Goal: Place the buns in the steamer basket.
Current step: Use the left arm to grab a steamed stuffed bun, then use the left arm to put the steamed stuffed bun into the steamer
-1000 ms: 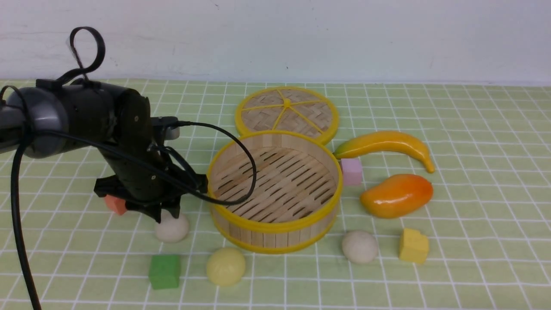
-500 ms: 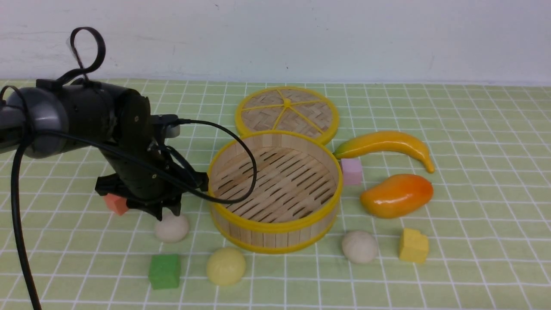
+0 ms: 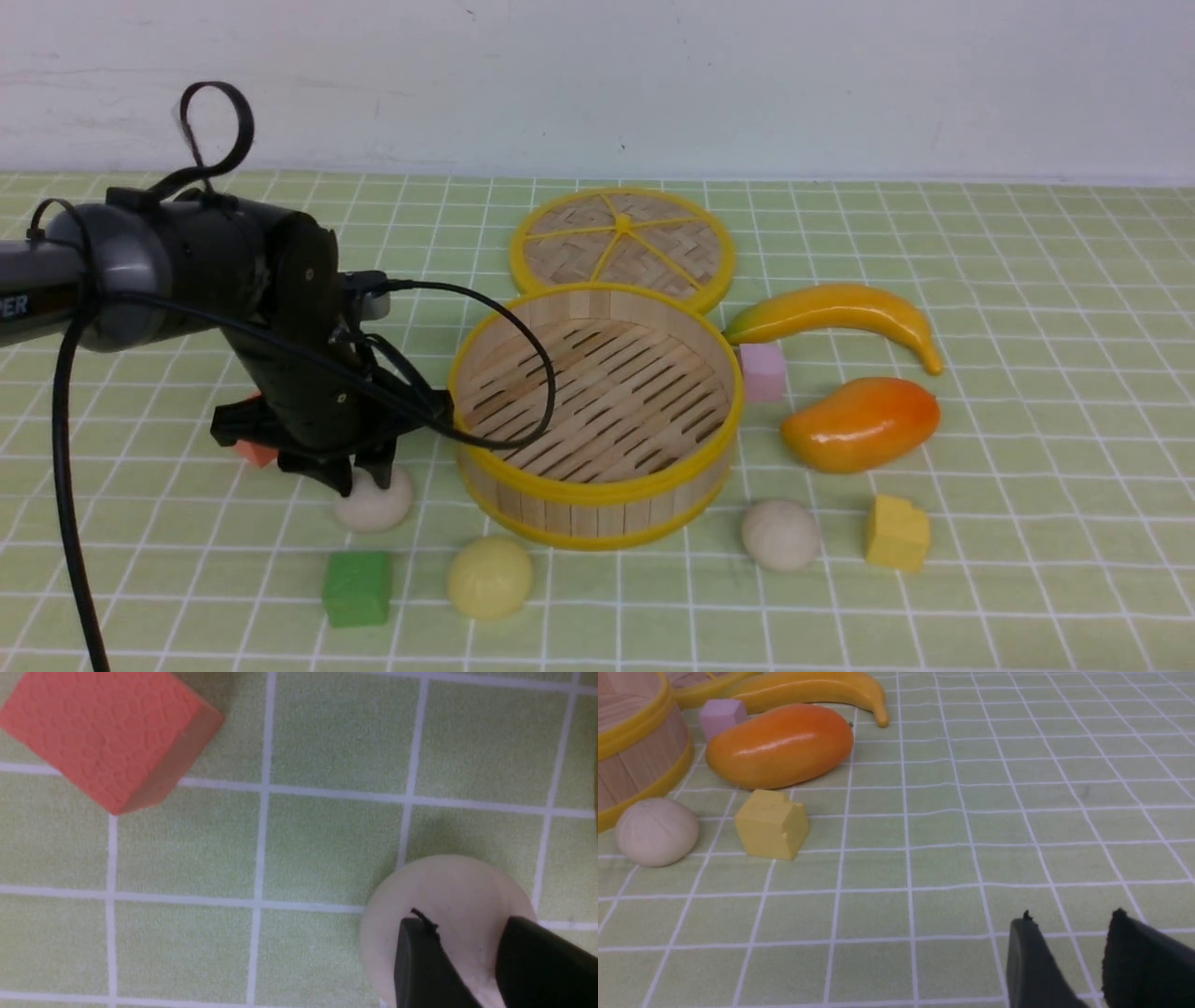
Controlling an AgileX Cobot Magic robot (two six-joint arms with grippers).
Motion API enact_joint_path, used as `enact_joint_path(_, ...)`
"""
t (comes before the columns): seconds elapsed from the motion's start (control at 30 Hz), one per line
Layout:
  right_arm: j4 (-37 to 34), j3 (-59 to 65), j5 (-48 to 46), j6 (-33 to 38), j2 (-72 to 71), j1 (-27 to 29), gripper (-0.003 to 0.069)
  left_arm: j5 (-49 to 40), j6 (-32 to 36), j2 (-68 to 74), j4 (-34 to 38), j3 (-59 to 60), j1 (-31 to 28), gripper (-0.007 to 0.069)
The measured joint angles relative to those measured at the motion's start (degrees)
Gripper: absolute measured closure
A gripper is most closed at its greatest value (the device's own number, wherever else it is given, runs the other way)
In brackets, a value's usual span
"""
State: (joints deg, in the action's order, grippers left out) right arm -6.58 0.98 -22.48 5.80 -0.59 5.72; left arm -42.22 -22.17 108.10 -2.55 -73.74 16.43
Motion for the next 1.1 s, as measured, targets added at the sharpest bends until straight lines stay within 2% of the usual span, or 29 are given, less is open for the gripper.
enact_joint_path(0.2, 0.0, 0.0, 0.0, 0.0, 0.0, 0.0, 0.0418, 0.0, 0.0, 0.0, 0.1, 0.0, 0.0, 0.0389)
enact_joint_path(0.3, 0.0, 0.0, 0.0, 0.0, 0.0, 0.0, 0.0418, 0.0, 0.3, 0.0, 0.3, 0.0, 0.0, 0.0420)
enact_joint_path(0.33, 0.0, 0.0, 0.0, 0.0, 0.0, 0.0, 0.0418, 0.0, 0.9, 0.0, 0.5, 0.0, 0.0, 0.0477)
enact_joint_path(0.37, 0.0, 0.0, 0.0, 0.0, 0.0, 0.0, 0.0418, 0.0, 0.9, 0.0, 0.6, 0.0, 0.0, 0.0484)
enact_joint_path(0.43, 0.0, 0.0, 0.0, 0.0, 0.0, 0.0, 0.0418, 0.0, 1.3, 0.0, 0.7, 0.0, 0.0, 0.0603)
enact_joint_path(0.5, 0.0, 0.0, 0.0, 0.0, 0.0, 0.0, 0.0418, 0.0, 1.3, 0.0, 0.7, 0.0, 0.0, 0.0636)
enact_joint_path(0.67, 0.0, 0.0, 0.0, 0.0, 0.0, 0.0, 0.0418, -2.7, 1.3, -0.9, 0.7, -1.6, 0.0, 0.0638)
enact_joint_path(0.93, 0.0, 0.0, 0.0, 0.0, 0.0, 0.0, 0.0418, -11.1, 4.2, -4.7, 2.6, -16.0, 0.0, 0.0638)
enact_joint_path(1.1, 0.0, 0.0, 0.0, 0.0, 0.0, 0.0, 0.0418, -11.1, 7.9, -5.4, 12.3, -22.3, 0.0, 0.0638)
